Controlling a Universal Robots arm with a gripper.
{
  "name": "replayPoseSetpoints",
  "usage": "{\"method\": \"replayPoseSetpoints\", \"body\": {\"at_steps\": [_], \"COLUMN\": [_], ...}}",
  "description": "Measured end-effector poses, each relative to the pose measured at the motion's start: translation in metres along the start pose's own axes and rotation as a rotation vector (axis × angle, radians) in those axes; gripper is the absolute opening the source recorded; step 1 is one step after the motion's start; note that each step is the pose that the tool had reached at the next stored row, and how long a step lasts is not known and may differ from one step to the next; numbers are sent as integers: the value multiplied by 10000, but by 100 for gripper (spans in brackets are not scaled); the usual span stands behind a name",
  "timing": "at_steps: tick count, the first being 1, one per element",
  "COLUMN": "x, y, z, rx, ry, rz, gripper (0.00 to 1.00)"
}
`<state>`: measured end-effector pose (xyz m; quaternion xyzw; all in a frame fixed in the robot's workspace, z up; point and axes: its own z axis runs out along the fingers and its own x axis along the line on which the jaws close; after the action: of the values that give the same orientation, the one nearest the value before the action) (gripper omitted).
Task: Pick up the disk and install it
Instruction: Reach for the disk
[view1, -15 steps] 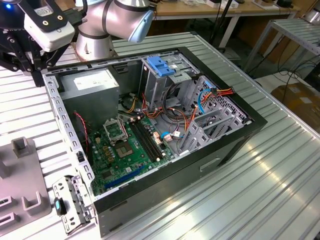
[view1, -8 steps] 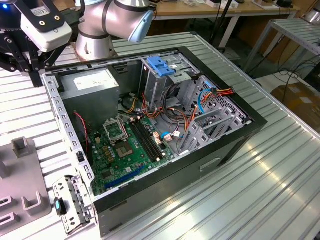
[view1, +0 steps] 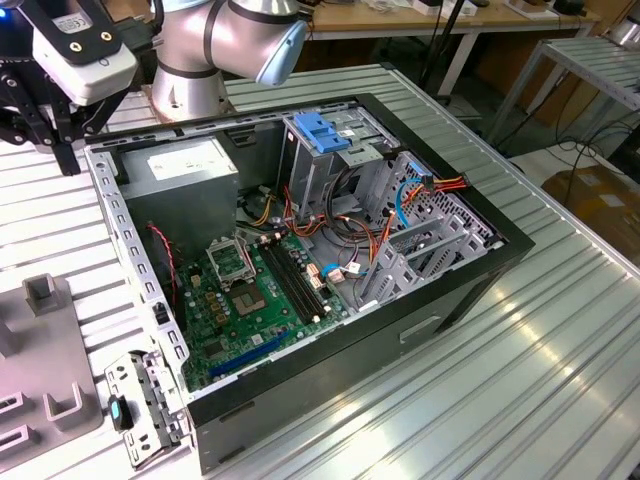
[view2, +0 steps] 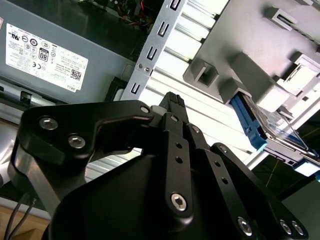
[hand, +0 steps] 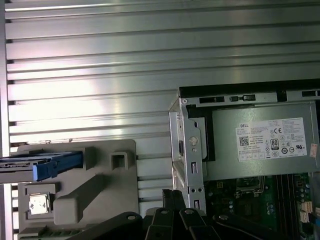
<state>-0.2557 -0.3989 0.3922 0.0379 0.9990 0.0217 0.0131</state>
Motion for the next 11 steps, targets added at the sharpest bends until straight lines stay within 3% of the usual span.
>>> {"method": "replayPoseSetpoints", "body": {"at_steps": [11], "x": [51], "y": [-4], "z": [-1], "rx": [0], "ry": [0], "rz": [1], "gripper": [11]}}
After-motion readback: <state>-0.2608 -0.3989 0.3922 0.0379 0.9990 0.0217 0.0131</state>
